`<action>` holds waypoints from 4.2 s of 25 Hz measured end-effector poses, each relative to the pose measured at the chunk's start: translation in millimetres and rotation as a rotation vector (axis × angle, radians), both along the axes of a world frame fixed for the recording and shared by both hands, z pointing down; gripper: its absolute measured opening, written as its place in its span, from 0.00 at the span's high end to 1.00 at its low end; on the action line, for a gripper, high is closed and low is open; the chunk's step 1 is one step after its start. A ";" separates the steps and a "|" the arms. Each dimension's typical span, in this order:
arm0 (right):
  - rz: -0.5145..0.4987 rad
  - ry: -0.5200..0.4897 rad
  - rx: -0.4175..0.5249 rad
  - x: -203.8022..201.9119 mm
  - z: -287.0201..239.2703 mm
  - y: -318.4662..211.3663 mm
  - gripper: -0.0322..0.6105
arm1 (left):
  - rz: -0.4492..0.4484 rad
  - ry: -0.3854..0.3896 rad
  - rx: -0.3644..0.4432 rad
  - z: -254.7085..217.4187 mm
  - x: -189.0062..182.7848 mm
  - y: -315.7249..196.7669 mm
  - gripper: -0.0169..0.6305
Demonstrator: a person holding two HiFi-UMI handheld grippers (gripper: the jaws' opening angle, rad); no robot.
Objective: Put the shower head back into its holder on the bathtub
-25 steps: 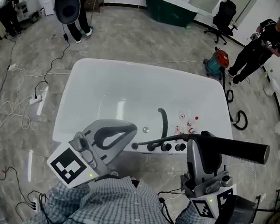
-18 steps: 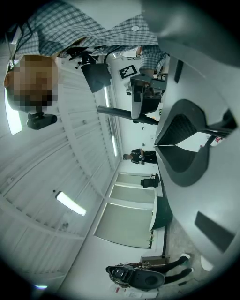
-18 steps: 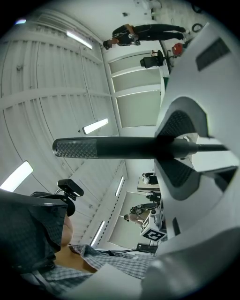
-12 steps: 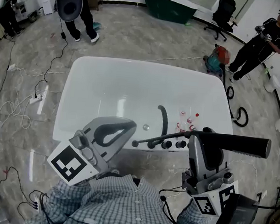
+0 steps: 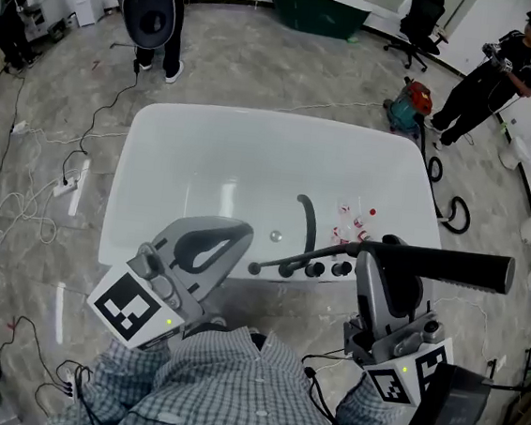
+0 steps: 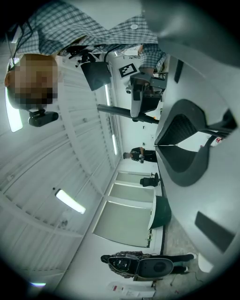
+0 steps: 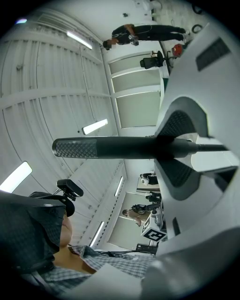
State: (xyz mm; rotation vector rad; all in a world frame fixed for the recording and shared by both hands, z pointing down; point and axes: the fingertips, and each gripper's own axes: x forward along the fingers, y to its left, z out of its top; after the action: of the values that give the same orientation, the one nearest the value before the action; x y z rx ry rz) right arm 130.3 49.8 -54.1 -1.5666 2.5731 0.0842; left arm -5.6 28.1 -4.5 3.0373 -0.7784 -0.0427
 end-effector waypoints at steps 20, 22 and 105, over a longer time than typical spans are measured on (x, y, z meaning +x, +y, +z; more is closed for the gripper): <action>0.015 0.020 -0.049 4.8 13.7 -3.4 0.74 | -0.003 -0.029 -0.026 12.0 5.3 0.8 0.95; 0.013 0.020 -0.053 3.8 16.5 -5.0 0.74 | -0.003 -0.029 -0.031 15.3 4.9 0.4 0.95; -0.076 0.044 -0.291 -45.4 204.9 -52.0 0.74 | -0.084 -0.071 -0.302 179.1 -23.6 -16.8 0.95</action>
State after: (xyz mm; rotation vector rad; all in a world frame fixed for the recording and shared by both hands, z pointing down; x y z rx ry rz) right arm 84.9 -2.2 150.8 -1.5663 2.7773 -0.2792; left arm -29.3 11.2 174.6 2.7341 -0.8310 0.1677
